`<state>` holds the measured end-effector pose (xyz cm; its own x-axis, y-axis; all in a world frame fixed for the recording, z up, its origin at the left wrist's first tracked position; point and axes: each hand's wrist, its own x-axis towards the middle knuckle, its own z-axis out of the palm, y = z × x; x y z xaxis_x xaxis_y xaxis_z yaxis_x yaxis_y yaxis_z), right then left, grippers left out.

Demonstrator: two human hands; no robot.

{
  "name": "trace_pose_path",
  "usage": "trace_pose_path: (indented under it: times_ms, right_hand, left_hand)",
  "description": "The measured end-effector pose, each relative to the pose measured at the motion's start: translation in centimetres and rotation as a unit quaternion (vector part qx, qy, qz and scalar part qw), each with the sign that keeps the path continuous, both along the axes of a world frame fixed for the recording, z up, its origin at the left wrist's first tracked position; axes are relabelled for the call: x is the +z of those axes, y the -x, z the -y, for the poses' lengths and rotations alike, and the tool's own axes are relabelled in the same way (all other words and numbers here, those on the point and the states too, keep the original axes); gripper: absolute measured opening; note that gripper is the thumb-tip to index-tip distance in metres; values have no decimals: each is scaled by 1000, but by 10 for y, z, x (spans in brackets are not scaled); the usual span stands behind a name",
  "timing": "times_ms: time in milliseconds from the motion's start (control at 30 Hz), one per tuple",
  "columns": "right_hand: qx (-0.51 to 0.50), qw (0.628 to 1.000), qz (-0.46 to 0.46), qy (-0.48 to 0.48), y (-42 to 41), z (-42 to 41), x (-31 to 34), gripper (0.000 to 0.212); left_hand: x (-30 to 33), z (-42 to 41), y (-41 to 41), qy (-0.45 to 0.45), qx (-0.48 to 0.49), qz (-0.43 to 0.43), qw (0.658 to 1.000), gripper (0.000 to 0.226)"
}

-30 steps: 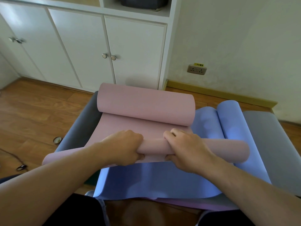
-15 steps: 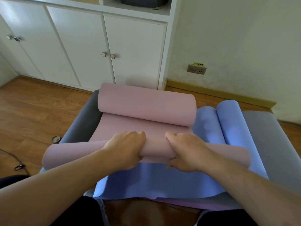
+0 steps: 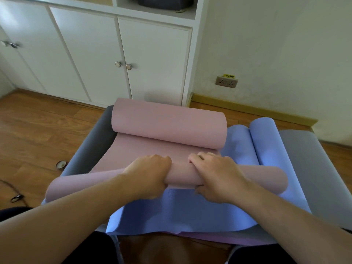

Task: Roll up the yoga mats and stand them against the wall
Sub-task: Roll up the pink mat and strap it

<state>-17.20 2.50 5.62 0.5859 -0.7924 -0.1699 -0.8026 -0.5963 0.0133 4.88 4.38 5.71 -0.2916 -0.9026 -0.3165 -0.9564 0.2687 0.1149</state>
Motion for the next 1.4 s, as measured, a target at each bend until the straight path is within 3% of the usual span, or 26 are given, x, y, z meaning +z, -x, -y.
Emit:
trace_pose_path:
  times_ms: [67, 133, 233, 367, 533, 600, 833, 967, 1067, 1267, 1400]
  right_hand:
    - [16, 999, -6, 34, -1, -3, -3, 65]
    - [13, 999, -1, 34, -1, -4, -8, 54]
    - [-28, 999, 31, -17, 2, 2, -6, 38]
    - [-54, 996, 38, -67, 6, 11, 1, 35]
    - [-2, 995, 26, 94, 3, 5, 8, 59]
    - [4, 993, 22, 114, 0, 3, 7, 57]
    - [-69, 997, 42, -8, -4, 11, -3, 35]
    - [-21, 998, 44, 44, -4, 11, -3, 44]
    - [6, 994, 44, 99, -8, 10, -1, 53]
    - [-79, 996, 33, 5, -5, 14, -4, 34]
    - [-50, 997, 51, 5, -4, 11, -7, 40]
  left_hand:
    - [5, 6, -2, -24, -1, -16, 1000, 31]
    - [10, 7, -3, -13, -11, -13, 1000, 34]
    - [13, 4, 0, 57, -21, 11, 998, 41]
    - [12, 0, 9, 108, -29, 50, 993, 41]
    - [15, 10, -1, 26, 14, -31, 999, 29]
    - [20, 12, -6, 7, 11, -39, 999, 31]
    - [12, 3, -1, 121, -12, 42, 992, 38]
    - [3, 8, -2, 56, 9, 9, 998, 26]
    - [9, 18, -9, 1, 28, -16, 999, 33]
    - [4, 11, 3, 129, -22, 24, 991, 41]
    - [0, 11, 3, 106, -16, 27, 994, 36]
